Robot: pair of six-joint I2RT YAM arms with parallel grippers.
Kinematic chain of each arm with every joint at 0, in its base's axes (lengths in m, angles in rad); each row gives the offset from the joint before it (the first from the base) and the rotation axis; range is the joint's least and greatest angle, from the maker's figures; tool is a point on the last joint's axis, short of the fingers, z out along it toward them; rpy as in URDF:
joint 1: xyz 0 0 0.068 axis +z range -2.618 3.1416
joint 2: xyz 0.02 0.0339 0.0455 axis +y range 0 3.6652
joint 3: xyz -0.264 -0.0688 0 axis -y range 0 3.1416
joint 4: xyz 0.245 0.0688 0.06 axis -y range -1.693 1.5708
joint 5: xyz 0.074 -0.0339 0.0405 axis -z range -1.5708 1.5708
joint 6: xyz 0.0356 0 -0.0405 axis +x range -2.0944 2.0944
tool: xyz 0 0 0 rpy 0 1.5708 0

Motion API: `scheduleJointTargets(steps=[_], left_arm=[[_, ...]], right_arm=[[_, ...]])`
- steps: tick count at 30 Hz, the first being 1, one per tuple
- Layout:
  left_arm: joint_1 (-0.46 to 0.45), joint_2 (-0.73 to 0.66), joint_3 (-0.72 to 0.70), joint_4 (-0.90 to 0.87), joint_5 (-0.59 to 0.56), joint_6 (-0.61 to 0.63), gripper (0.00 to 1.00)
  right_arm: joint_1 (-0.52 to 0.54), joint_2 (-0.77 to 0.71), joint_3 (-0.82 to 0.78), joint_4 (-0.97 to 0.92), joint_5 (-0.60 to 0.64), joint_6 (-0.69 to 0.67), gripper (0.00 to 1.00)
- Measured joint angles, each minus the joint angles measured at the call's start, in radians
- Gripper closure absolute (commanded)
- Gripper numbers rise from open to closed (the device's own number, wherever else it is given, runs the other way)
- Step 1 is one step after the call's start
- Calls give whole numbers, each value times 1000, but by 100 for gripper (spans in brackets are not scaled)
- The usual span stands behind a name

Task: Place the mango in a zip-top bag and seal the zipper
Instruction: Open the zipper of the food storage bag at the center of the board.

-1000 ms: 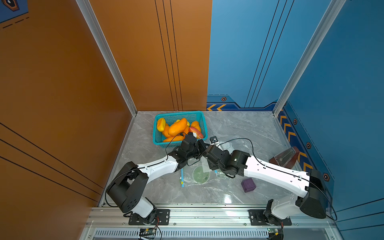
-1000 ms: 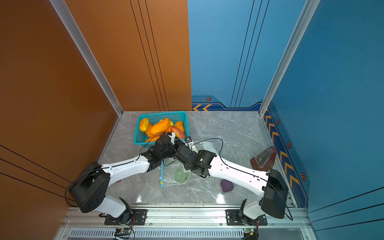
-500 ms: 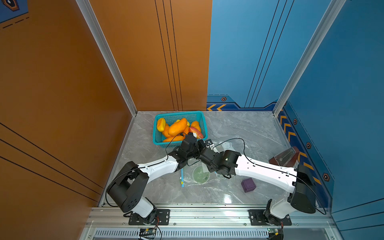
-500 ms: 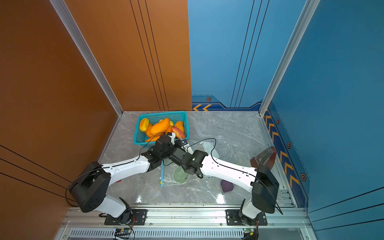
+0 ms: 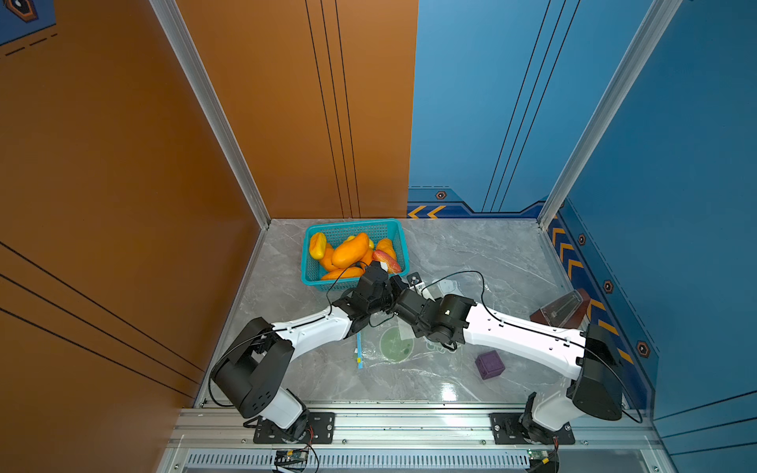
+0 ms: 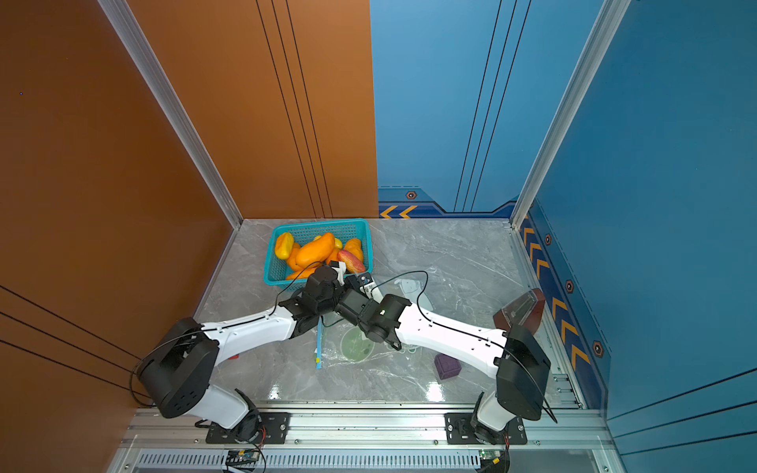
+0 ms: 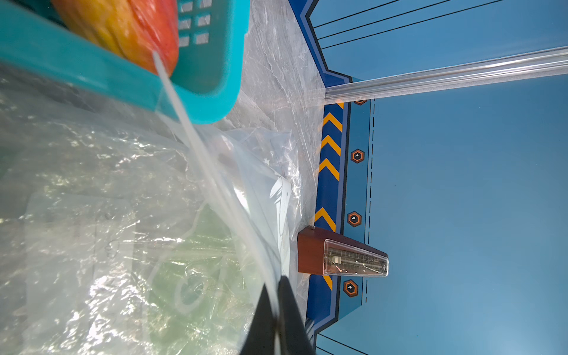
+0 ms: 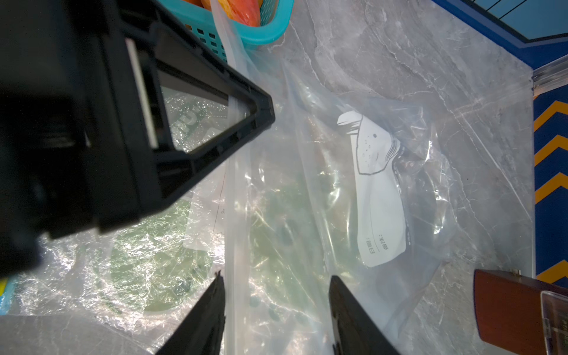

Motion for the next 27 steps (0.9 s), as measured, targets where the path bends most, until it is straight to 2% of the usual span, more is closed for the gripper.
scheduleJointTargets(steps=[6,14,19,21,27], left_arm=[[0,4,0,0,0,-4,100],[0,15,0,0,0,-5,100],[0,16,0,0,1,-8,100],[0,16,1,0,2,-8,94],[4,15,0,1,4,-13,71]], right_arm=[[3,0,0,-12,31,-8,57],[10,29,10,-34,72,-26,63],[11,58,19,-37,90,-36,83],[11,66,21,-37,97,-38,99],[-13,66,20,-34,83,-45,100]])
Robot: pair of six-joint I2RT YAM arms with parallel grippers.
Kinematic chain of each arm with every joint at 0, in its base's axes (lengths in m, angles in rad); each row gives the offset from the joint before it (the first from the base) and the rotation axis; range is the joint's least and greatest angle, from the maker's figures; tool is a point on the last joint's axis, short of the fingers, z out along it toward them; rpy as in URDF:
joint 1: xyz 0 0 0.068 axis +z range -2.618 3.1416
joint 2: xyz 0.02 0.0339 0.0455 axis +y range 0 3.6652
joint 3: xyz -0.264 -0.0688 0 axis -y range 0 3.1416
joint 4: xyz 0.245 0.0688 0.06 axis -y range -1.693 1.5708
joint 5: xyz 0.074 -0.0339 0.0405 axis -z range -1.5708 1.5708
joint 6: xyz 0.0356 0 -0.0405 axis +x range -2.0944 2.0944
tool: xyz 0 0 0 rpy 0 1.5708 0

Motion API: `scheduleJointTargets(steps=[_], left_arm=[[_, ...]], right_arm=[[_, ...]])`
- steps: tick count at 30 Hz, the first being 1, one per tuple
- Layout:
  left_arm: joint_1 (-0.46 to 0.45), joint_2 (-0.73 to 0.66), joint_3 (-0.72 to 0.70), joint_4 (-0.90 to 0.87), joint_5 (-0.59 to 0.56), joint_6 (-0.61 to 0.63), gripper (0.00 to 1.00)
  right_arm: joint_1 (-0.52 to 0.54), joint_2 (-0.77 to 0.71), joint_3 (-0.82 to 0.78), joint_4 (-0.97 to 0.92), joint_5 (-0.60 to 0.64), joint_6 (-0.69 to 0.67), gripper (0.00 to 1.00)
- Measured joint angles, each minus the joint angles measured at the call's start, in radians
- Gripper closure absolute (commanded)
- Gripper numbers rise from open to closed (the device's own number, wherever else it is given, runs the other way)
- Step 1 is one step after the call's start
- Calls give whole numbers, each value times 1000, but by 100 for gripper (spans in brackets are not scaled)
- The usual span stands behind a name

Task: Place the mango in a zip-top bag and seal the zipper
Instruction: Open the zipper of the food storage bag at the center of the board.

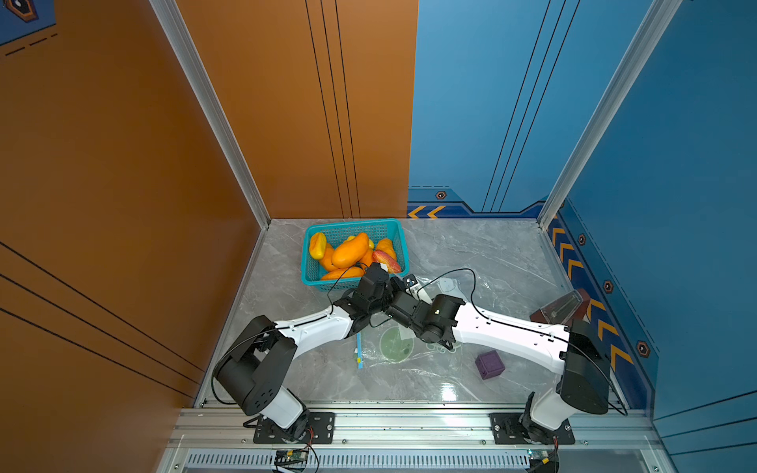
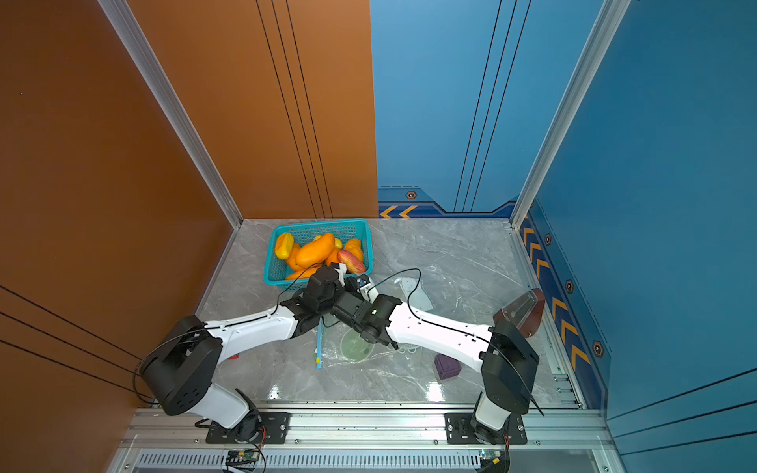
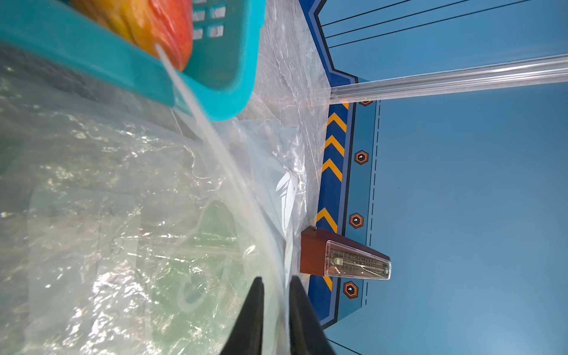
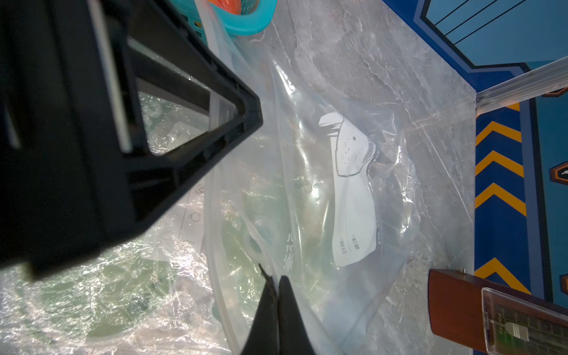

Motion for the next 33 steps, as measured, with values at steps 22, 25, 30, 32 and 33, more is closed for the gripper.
scheduleJointTargets(steps=[22,25,30,32,33], left_arm=[[-41,-14,55,-2,43,122,43],[-58,26,114,2,82,146,44],[-80,83,165,4,130,171,53],[-85,100,169,3,142,172,57],[-86,105,169,3,145,172,57]], right_arm=[[-275,-301,-228,220,-362,24,100],[-290,-325,-240,227,-378,30,100],[-309,-353,-249,231,-385,41,100],[-317,-367,-255,232,-385,48,100],[-320,-372,-257,233,-387,51,100]])
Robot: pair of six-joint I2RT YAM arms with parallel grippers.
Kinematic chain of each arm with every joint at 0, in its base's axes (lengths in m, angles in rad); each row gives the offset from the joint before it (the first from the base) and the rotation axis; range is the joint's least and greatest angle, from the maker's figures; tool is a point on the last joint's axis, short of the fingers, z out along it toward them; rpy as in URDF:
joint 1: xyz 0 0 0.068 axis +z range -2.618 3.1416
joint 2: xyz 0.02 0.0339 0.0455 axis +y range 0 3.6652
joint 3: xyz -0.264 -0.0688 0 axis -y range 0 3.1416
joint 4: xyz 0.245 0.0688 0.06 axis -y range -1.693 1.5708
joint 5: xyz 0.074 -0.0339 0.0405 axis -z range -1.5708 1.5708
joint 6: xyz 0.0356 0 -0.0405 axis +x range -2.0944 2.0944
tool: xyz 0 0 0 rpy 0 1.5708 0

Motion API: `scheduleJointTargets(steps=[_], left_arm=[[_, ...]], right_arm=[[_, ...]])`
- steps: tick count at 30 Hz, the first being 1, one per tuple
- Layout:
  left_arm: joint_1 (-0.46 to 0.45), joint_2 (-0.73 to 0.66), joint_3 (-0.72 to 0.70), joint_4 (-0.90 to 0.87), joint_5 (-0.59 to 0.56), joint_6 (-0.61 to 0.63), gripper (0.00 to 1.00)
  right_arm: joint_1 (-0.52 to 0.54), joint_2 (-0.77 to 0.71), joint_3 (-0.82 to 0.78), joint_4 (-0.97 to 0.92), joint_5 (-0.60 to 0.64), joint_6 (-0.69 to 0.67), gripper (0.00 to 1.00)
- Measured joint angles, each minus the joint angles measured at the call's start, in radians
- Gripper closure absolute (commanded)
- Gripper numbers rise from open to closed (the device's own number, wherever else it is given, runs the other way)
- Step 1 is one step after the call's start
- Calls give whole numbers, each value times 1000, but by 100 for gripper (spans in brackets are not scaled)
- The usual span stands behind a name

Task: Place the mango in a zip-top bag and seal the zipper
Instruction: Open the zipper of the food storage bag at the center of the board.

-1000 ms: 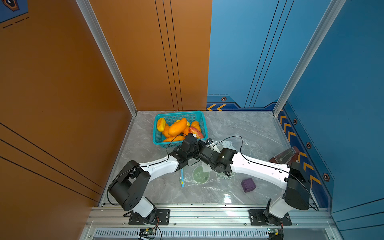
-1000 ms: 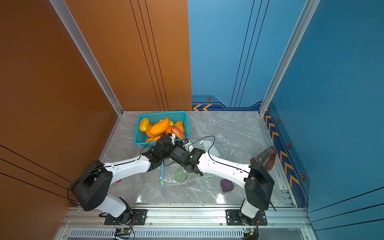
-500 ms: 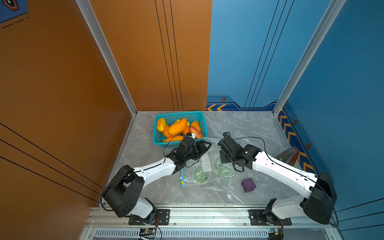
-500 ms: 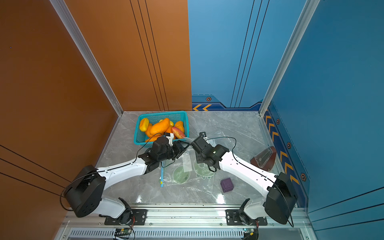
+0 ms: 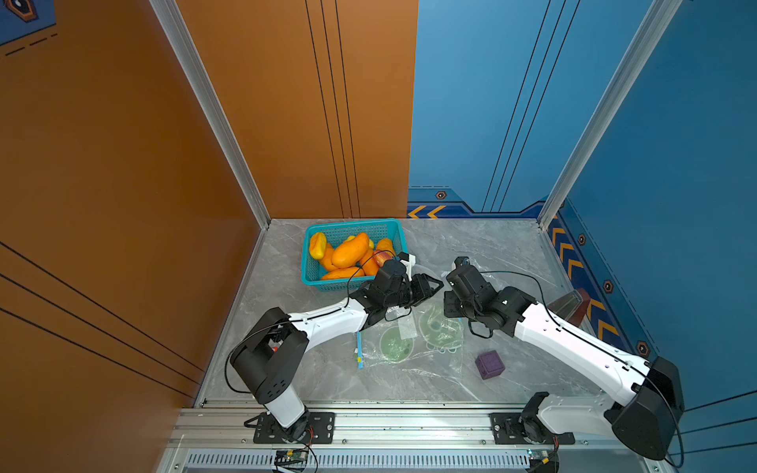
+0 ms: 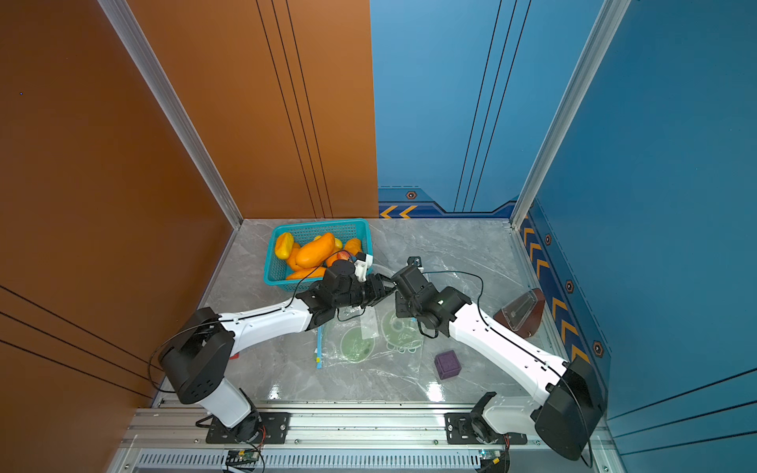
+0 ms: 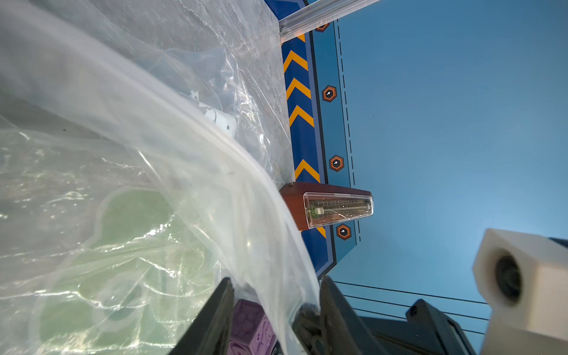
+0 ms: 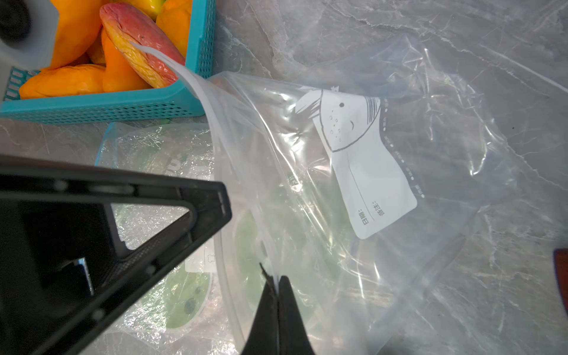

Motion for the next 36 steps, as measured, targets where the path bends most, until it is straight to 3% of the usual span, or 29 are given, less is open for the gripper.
scheduleJointTargets(steps=[10,12,20,29,36], left_arm=[[-11,39,29,-5,18,0,60],[-15,58,53,-3,18,0,64],[-17,113,124,-18,11,32,100],[-21,127,423,-281,-6,232,100],[-30,207,653,-446,4,346,100]], right_arm=[[-19,-21,-11,21,-21,15,100],[-19,-21,-11,21,-24,17,100],[-31,-41,-13,19,11,27,100],[-223,-106,53,-57,137,15,100],[-312,-112,149,-75,113,-40,69]])
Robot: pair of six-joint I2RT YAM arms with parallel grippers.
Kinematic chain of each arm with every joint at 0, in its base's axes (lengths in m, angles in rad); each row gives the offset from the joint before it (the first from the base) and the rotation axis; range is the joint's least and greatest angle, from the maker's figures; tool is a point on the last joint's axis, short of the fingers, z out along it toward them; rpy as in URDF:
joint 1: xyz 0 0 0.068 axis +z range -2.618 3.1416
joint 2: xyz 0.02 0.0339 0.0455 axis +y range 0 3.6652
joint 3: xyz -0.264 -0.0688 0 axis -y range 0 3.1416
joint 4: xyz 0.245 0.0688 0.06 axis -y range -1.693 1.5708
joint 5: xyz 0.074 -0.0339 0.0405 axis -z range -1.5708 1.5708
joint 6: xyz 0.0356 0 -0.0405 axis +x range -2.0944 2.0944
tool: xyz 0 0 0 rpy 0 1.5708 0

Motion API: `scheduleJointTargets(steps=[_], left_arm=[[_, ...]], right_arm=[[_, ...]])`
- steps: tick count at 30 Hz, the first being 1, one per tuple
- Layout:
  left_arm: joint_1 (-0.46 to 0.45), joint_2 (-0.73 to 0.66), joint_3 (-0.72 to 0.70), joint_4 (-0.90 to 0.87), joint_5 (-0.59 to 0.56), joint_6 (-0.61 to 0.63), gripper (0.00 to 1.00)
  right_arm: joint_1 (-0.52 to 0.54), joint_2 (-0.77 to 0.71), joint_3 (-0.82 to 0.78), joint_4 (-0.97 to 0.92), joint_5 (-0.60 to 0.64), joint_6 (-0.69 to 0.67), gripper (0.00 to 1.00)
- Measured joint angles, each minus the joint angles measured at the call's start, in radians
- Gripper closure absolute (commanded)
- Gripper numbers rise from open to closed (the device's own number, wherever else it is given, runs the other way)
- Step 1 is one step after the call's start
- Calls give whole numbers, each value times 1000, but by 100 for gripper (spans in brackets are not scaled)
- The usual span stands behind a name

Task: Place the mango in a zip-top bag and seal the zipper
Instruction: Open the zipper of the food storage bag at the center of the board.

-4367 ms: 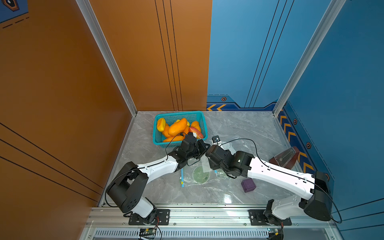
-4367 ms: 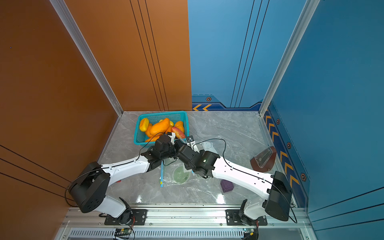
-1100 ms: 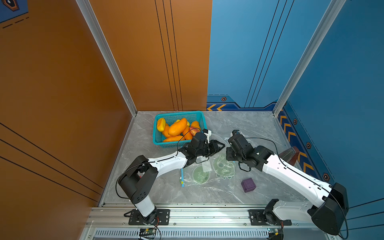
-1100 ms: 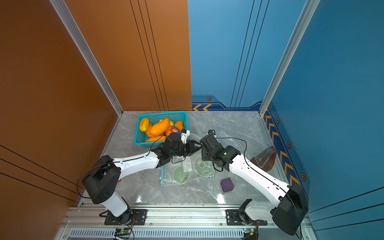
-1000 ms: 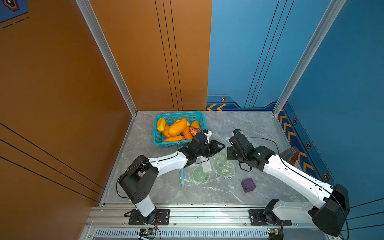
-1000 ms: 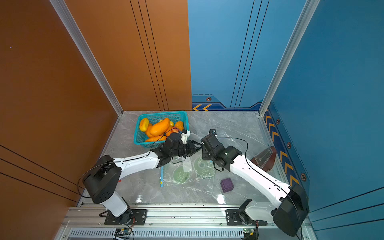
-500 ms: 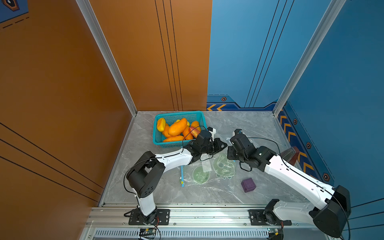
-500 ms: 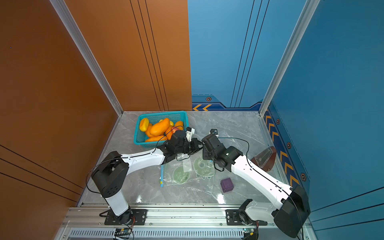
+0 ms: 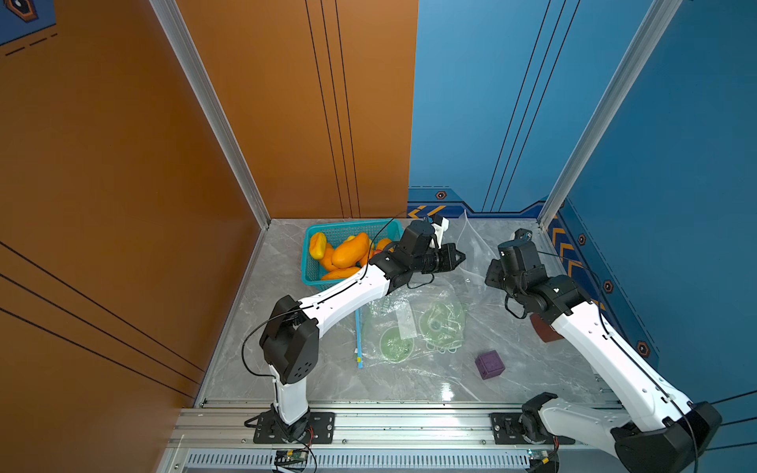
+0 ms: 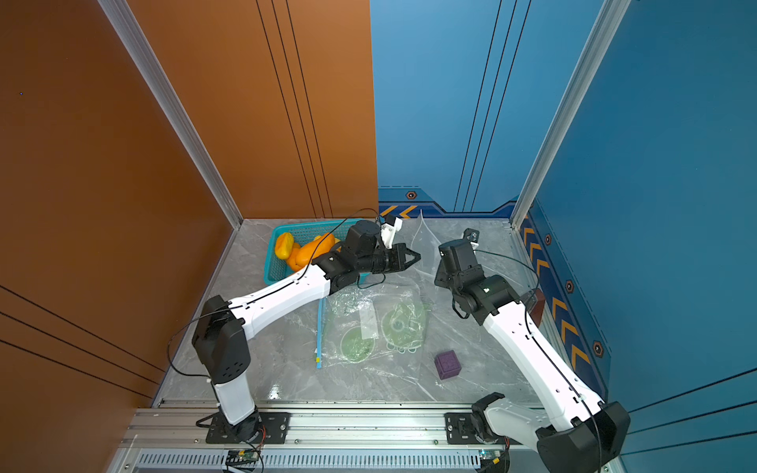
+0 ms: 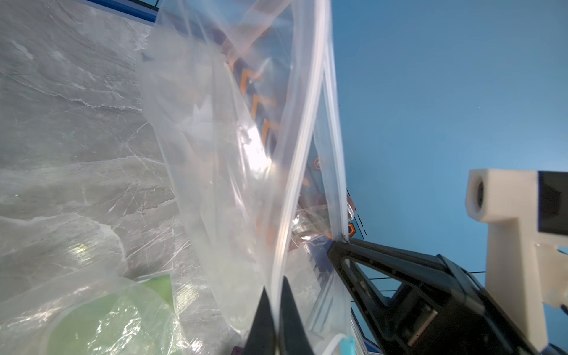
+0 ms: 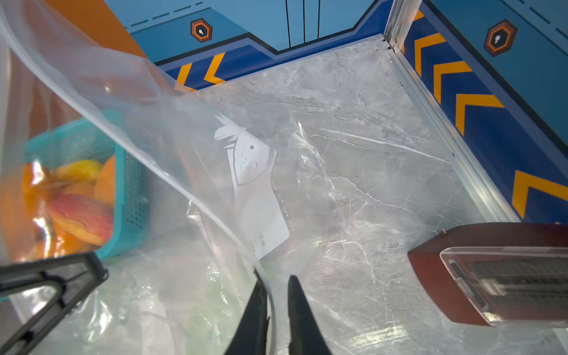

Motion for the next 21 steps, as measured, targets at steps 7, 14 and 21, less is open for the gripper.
scheduleJointTargets(steps=[7,14,21], left_arm=[[-1,126,188,-87,39,57,100],[-5,154,266,-124,69,77,100],[-5,163,288,-136,97,92,100]], right_arm=[[-44,82,97,-3,-74,-50,50],[-122,140,134,-3,-147,-80,42],[-161,201,172,-3,-258,-113,33]])
